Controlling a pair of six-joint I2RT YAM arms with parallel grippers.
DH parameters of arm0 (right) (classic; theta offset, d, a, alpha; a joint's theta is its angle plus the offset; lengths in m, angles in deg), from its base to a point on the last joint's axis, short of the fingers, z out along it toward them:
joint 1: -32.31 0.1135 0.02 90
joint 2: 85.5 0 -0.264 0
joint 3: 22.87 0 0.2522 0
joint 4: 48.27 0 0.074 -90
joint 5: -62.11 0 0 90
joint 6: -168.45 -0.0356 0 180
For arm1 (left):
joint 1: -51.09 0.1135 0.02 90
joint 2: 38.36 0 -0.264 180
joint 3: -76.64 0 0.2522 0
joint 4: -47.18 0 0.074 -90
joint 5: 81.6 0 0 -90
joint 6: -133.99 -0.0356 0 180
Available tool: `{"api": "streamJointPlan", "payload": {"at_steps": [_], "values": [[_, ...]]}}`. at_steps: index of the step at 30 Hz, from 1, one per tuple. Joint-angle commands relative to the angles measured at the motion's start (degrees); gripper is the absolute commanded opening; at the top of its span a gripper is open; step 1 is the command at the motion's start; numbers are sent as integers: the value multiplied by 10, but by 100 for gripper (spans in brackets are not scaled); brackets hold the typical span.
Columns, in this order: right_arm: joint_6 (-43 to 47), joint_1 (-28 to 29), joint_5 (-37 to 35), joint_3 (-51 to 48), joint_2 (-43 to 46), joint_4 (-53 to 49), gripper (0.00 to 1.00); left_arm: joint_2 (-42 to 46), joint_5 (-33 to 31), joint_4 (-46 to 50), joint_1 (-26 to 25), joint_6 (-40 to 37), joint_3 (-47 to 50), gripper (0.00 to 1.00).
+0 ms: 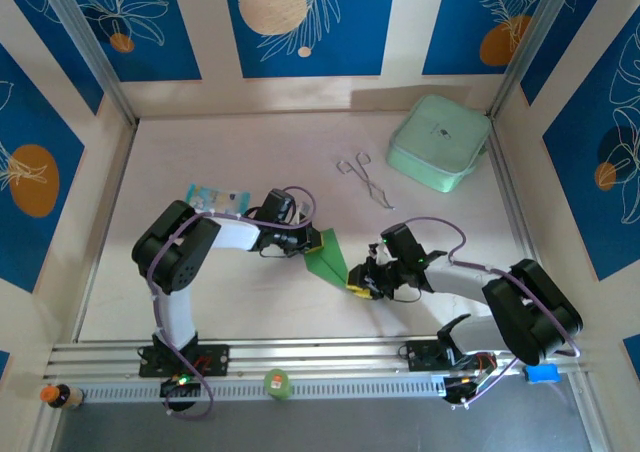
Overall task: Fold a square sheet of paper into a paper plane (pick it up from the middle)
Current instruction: Turn over the paper at the center of the table.
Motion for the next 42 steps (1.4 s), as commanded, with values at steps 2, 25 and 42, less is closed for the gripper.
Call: {"api": "streamJointPlan", "payload": {"at_steps": [2, 25, 42], "values": [[4, -4, 1, -6, 5, 13, 31, -6, -20, 36, 6, 4, 16, 7], [45, -23, 20, -14, -11, 68, 7, 29, -1, 5, 5, 19, 11, 15], [177, 38, -249, 111, 217, -263, 2, 217, -151, 170, 0, -92, -31, 34]]}}
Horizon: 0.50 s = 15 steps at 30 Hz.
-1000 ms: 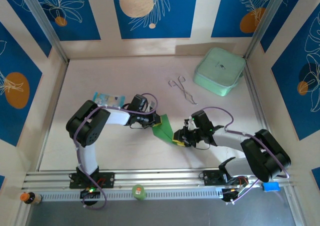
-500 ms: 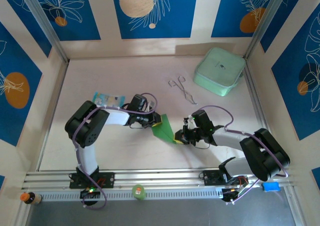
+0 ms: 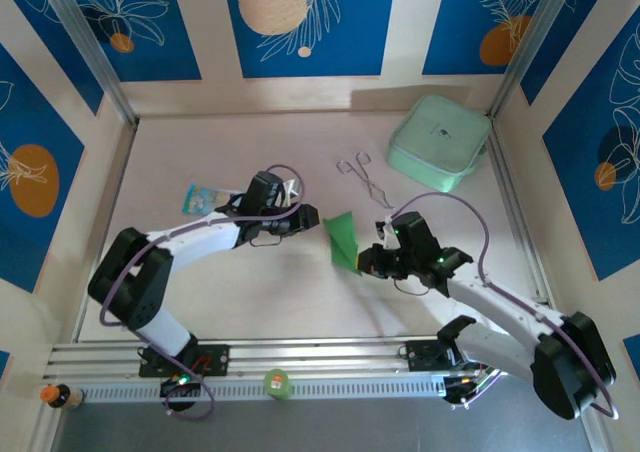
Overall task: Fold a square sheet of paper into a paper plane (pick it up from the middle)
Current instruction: Turn over the paper at the center of the table.
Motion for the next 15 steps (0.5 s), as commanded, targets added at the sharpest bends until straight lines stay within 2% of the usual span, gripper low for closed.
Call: {"api": "streamJointPlan", "payload": {"at_steps": [1, 4, 7, 11, 15], "values": [[48, 28, -133, 43, 28, -126, 2, 42, -71, 64, 0, -46, -12, 34], [72, 70, -228, 86, 29, -185, 2, 75, -107, 76, 0, -59, 0, 34], [77, 133, -368, 135, 8, -254, 1, 104, -142, 85, -1, -67, 12, 34], [42, 215, -560, 191, -53, -346, 1, 139, -187, 90, 1, -66, 30, 35], [32, 264, -659, 226, -138, -406, 1, 169, -233, 99, 0, -62, 45, 35]]}}
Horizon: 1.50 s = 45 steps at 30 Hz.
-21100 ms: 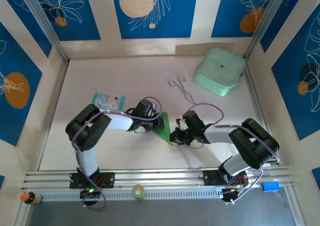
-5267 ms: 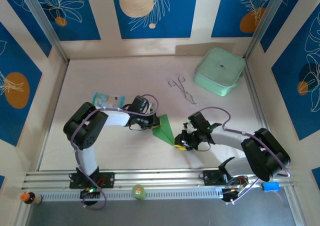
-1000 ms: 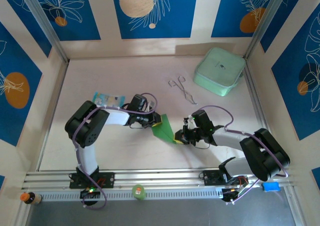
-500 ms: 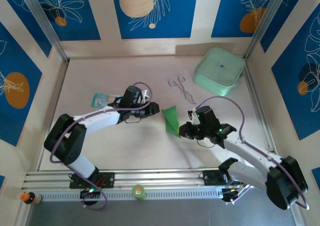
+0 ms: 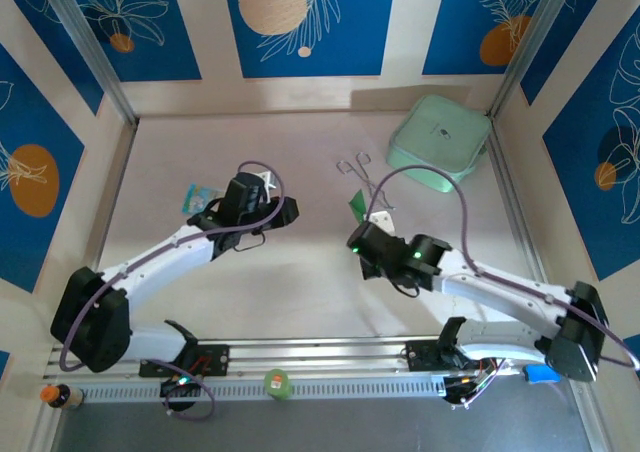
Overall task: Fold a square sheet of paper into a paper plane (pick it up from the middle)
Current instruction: Turn over the paper at the center of the table, then rotate the paper at the center of the table.
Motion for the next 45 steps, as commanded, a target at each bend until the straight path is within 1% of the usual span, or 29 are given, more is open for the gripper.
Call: {"api": "streamJointPlan", "payload": {"at_steps": [1, 3, 6, 10, 13, 18, 19, 23, 26, 28, 29, 31, 32, 34, 36, 41, 45], "values": [[-23, 28, -157, 29, -67, -107, 2, 27, -66, 30, 1, -8, 16, 35], [-26, 36, -157, 46, -115, -118, 1, 41, -87, 41, 2, -5, 21, 35], [2, 62, -150, 63, -182, -98, 1, 67, -123, 52, 4, 8, 38, 36], [54, 85, -82, 83, -245, -42, 2, 103, -159, 62, 13, 22, 60, 38], [95, 95, -18, 82, -259, 17, 4, 118, -167, 66, 19, 23, 68, 40], [112, 74, 101, 69, -247, 82, 12, 119, -154, 66, 25, 22, 70, 40], [113, 67, 130, 62, -237, 100, 17, 115, -149, 65, 26, 23, 70, 40], [102, 20, 253, 16, -175, 182, 34, 95, -123, 57, 27, 26, 66, 40], [77, -33, 344, -40, -117, 256, 39, 79, -103, 54, 28, 26, 57, 40], [46, -79, 400, -78, -86, 298, 39, 70, -90, 49, 28, 25, 55, 40], [28, -109, 439, -99, -74, 321, 35, 64, -79, 45, 28, 26, 54, 40], [1, -163, 517, -128, -65, 364, 24, 51, -56, 33, 27, 29, 53, 39], [-10, -186, 545, -141, -66, 382, 18, 41, -42, 26, 28, 32, 54, 37], [-19, -212, 586, -152, -79, 408, 12, 26, -20, 14, 28, 41, 54, 34], [-23, -226, 601, -149, -101, 411, 6, 11, 2, -3, 27, 50, 56, 30], [-42, -230, 618, -135, -168, 429, 5, -26, 53, -22, 27, 56, 47, 25], [-69, -231, 613, -130, -218, 440, 6, -42, 75, -32, 27, 62, 48, 22]]}}
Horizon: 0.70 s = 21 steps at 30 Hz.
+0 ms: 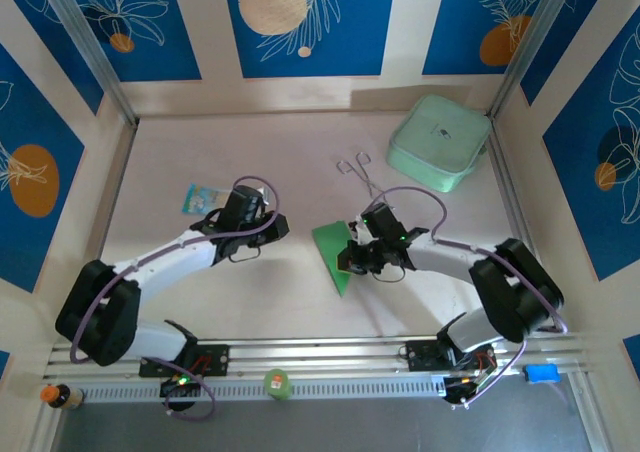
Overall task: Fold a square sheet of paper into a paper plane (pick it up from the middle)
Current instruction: Rotate the paper at the center of the table.
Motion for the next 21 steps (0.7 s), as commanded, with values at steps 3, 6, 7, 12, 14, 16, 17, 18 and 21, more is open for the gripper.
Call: {"api": "streamJointPlan", "payload": {"at_steps": [3, 6, 7, 12, 14, 16, 17, 18, 21], "values": [[-74, -2, 3, 9, -45, 13, 7, -13, 41, -25, 4, 11, -13, 21], [-132, 0, -28, -2, -58, 13, 7, -18, 43, -24, 4, 9, -14, 21], [-157, 2, -36, -9, -62, 19, 7, -19, 43, -25, 4, 10, -14, 21], [-313, 26, -87, -54, -59, 69, 6, -28, 53, -37, 4, 19, -9, 20], [-388, 45, -105, -84, -55, 119, 5, -36, 63, -46, 4, 24, -7, 20], [-454, 68, -126, -106, -47, 162, 4, -45, 78, -54, 4, 27, -10, 19], [-474, 79, -135, -110, -39, 172, 5, -51, 88, -60, 5, 29, -11, 18], [-480, 89, -143, -109, -30, 176, 6, -56, 97, -66, 5, 30, -12, 18], [-447, 109, -149, -90, 11, 174, 10, -78, 128, -79, 3, 31, -20, 16]]}}
